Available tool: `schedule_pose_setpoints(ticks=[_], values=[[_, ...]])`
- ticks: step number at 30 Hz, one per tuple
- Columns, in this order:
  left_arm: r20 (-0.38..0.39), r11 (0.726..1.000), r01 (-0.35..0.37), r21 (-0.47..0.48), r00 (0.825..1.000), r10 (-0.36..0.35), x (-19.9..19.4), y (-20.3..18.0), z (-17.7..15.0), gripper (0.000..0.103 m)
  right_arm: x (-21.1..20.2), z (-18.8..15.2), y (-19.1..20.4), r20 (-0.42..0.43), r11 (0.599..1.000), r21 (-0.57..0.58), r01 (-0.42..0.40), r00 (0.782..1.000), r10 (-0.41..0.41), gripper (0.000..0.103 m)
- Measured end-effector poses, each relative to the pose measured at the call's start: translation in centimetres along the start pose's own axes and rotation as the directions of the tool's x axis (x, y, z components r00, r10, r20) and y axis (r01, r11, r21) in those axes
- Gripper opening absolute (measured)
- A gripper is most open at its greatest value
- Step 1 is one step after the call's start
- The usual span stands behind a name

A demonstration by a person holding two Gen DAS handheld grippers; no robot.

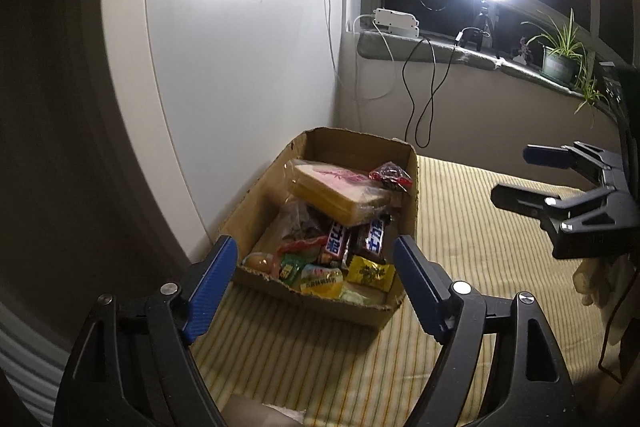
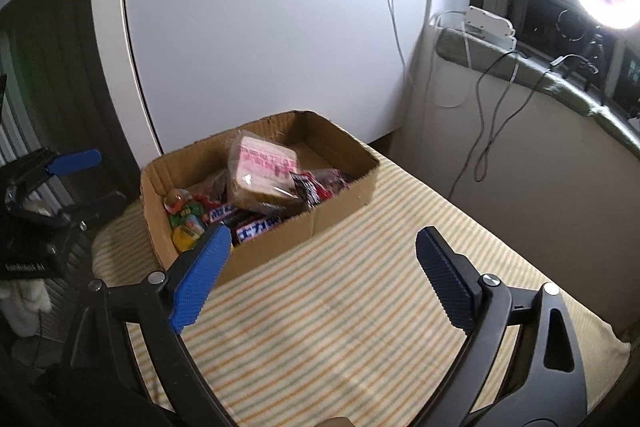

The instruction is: Organize snacks

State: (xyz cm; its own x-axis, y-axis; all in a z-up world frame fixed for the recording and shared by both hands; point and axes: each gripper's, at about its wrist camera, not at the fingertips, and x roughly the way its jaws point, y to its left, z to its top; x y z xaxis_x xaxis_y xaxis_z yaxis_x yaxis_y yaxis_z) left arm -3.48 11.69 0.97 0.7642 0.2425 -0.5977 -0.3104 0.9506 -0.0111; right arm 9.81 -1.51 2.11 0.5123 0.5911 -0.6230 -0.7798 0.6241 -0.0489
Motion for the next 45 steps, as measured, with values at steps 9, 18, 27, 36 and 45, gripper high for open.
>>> schedule_pose_setpoints(ticks=[9,18,27,36,45], values=[[-0.003,1.000,-0.006,-0.006,1.000,0.006,-0.5,-0.4,-0.4,0.080,-0.9,-1.9,0.3,-0.009,1.000,-0.012,0.022,1.000,-0.022,0.096],[-0.006,1.000,-0.007,-0.005,1.000,0.007,-0.5,-0.8,-0.4,0.080,-0.9,-2.3,0.5,-0.009,1.000,-0.001,0.019,1.000,-0.019,0.096],[-0.006,1.000,-0.006,0.000,1.000,0.006,-0.7,-1.1,-0.6,0.080,-0.8,-2.4,0.8,-0.011,1.000,-0.010,0.029,1.000,-0.029,0.096],[-0.006,1.000,-0.008,-0.001,1.000,0.008,-0.8,-1.2,-0.7,0.080,-0.6,-2.6,1.0,-0.020,1.000,-0.008,0.029,0.999,-0.029,0.096],[-0.005,1.000,-0.011,-0.007,1.000,0.011,-0.8,-1.2,-0.9,0.080,-0.5,-2.8,1.0,-0.027,1.000,-0.001,0.031,0.999,-0.031,0.096]])
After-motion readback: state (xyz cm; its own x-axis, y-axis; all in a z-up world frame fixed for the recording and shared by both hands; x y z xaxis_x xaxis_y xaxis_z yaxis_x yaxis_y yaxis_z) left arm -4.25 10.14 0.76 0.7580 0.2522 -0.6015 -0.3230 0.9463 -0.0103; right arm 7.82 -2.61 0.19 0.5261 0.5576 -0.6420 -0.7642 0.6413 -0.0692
